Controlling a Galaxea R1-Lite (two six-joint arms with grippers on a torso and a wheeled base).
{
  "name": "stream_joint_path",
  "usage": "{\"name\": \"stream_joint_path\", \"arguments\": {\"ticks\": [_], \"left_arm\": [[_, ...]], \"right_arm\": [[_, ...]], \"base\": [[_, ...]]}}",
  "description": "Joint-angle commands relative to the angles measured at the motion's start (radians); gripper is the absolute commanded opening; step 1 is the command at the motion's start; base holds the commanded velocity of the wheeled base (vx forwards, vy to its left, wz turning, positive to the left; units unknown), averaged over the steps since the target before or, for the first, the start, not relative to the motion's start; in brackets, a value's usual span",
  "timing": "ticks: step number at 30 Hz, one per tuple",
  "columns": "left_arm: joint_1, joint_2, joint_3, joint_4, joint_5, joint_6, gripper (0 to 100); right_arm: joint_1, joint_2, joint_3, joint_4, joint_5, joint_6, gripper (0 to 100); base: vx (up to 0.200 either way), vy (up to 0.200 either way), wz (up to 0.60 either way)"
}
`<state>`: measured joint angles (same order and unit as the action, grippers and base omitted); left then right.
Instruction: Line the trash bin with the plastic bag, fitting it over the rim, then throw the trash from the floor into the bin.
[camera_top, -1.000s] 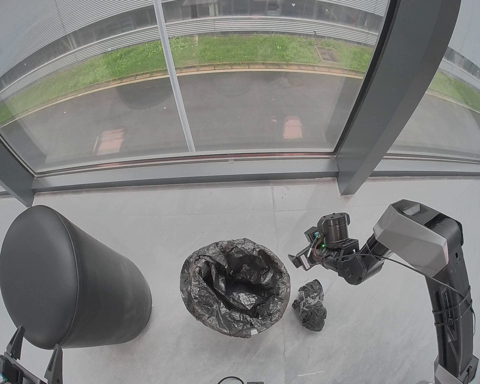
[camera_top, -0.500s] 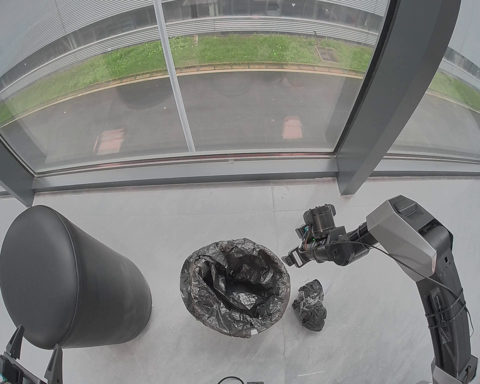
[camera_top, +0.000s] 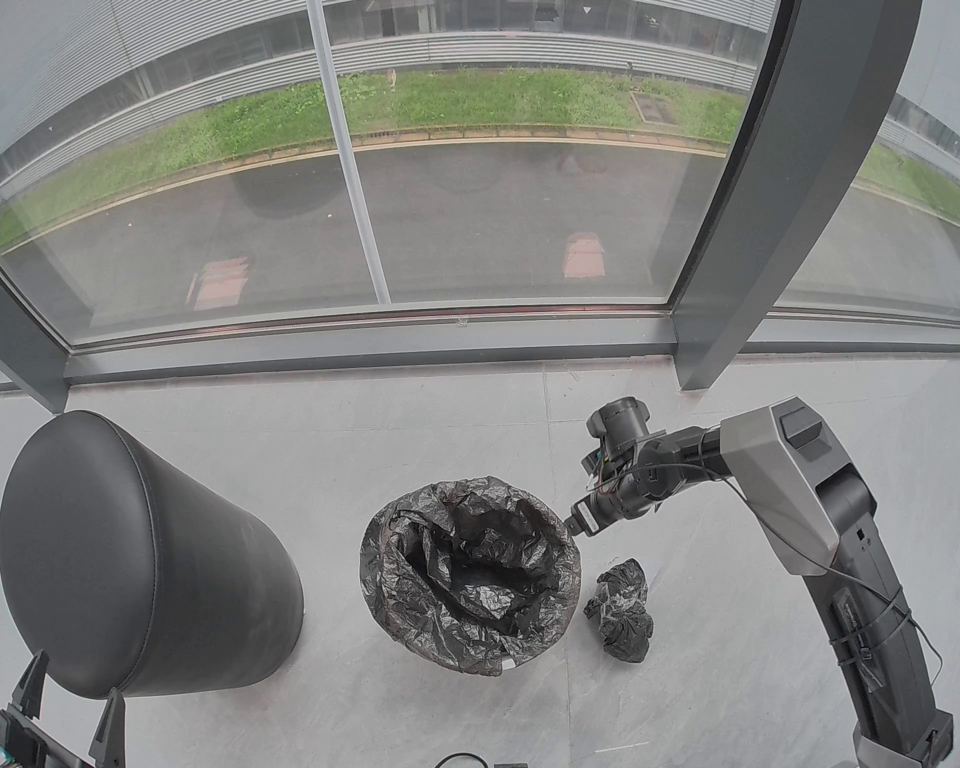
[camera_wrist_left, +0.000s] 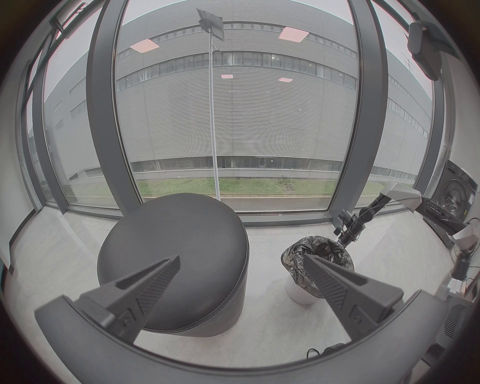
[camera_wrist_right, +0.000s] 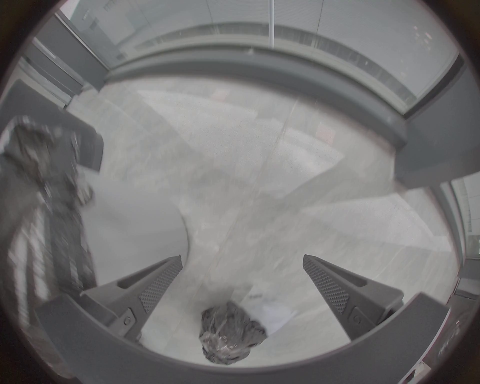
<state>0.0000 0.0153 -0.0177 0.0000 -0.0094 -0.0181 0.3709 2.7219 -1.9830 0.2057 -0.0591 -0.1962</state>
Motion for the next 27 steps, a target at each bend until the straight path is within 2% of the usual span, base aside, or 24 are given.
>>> {"name": "stream_joint_path", "arguments": {"ticks": [1,7,20,27], "left_arm": [[0.0,-0.014,0.018,0.0,0.0,0.0,100],[0.0,-0.014,0.018,0.0,0.0,0.0,100],[0.0,-0.014,0.018,0.0,0.0,0.0,100],[0.0,-0.014,0.018,0.0,0.0,0.0,100]], "right_arm": [[0.002,0.119,-0.017,0.089,0.001,0.023,100],[0.003,0.159,-0.017,0.165,0.005,0.034,100],[0.003,0.15,-0.017,0.173,0.002,0.054,100],[0.011,0.107,-0.017,0.287,-0.03,0.06,100]], "base": [[0.0,0.0,0.0],[0.0,0.0,0.0],[0.0,0.0,0.0],[0.0,0.0,0.0]]}}
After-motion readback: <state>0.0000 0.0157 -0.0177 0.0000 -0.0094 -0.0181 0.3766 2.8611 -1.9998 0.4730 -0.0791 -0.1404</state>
